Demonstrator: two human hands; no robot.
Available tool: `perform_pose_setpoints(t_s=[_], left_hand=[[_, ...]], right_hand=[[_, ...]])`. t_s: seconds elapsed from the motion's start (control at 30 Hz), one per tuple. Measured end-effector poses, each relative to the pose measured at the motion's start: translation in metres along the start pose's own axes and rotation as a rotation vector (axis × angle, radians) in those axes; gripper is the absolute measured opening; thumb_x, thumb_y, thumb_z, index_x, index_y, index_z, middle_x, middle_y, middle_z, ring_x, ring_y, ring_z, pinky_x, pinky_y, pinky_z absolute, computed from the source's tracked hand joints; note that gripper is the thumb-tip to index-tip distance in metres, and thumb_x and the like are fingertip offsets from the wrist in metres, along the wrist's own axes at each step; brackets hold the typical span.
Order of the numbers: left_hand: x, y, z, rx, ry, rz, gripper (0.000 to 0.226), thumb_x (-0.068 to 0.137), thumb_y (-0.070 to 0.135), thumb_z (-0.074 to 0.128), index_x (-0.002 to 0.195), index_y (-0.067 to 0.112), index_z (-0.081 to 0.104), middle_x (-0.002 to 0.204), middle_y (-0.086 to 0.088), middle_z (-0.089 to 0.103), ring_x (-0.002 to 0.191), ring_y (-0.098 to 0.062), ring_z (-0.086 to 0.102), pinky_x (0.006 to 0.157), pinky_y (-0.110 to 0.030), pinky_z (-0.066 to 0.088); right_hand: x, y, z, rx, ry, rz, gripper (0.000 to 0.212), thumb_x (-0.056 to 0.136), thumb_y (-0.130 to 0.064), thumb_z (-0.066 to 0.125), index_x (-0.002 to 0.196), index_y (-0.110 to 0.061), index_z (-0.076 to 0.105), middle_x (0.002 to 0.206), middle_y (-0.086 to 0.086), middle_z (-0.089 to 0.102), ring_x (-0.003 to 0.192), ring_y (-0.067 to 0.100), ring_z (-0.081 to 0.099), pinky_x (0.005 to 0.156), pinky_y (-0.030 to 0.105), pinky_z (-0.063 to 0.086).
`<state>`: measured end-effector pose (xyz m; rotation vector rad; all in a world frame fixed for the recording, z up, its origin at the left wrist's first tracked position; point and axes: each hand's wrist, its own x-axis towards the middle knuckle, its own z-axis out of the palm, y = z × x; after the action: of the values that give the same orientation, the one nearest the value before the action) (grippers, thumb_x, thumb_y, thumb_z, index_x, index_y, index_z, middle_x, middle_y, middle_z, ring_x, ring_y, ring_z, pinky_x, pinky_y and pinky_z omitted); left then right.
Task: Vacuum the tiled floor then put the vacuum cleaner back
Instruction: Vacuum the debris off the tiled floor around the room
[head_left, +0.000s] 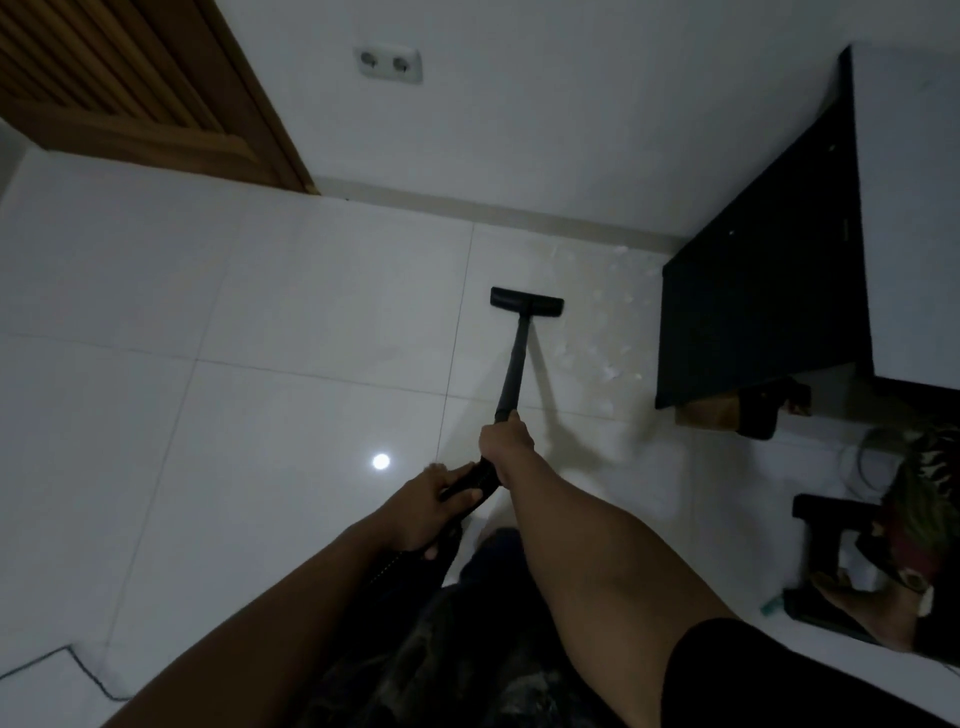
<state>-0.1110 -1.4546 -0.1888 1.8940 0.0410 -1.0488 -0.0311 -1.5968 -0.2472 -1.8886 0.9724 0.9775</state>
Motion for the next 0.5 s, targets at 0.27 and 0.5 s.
perform_pose_setpoints(t_s=[0.27, 0.5], left_hand=[[0.044, 0.019, -0.058, -0.075, -0.046, -0.027, 0.050, 0.099, 0.052, 0.052, 0.147, 0.046, 0.038, 0.074, -0.007, 0.073, 0.044, -0.020, 0.062, 0.056, -0.036, 0.058], [0.093, 0.045, -0.078, -0.118, -0.033, -0.064, 0.055, 0.100, 0.051, 0.051, 0.151, 0.044, 0.030, 0.069, 0.011, 0.072, 0.044, -0.017, 0.061, 0.050, -0.021, 0.050]], right_hand=[[0.029, -0.065, -0.009, 0.056, 0.012, 0.017, 0.074, 0.104, -0.016, 0.044, 0.168, -0.030, 0.011, 0.145, 0.014, 0.054, 0.100, 0.026, 0.058, 0.062, 0.030, 0.052], [0.071, -0.105, -0.031, -0.012, 0.021, 0.023, 0.076, 0.102, -0.022, 0.046, 0.168, -0.035, 0.009, 0.145, 0.017, 0.053, 0.124, 0.035, 0.059, 0.101, 0.047, 0.057]])
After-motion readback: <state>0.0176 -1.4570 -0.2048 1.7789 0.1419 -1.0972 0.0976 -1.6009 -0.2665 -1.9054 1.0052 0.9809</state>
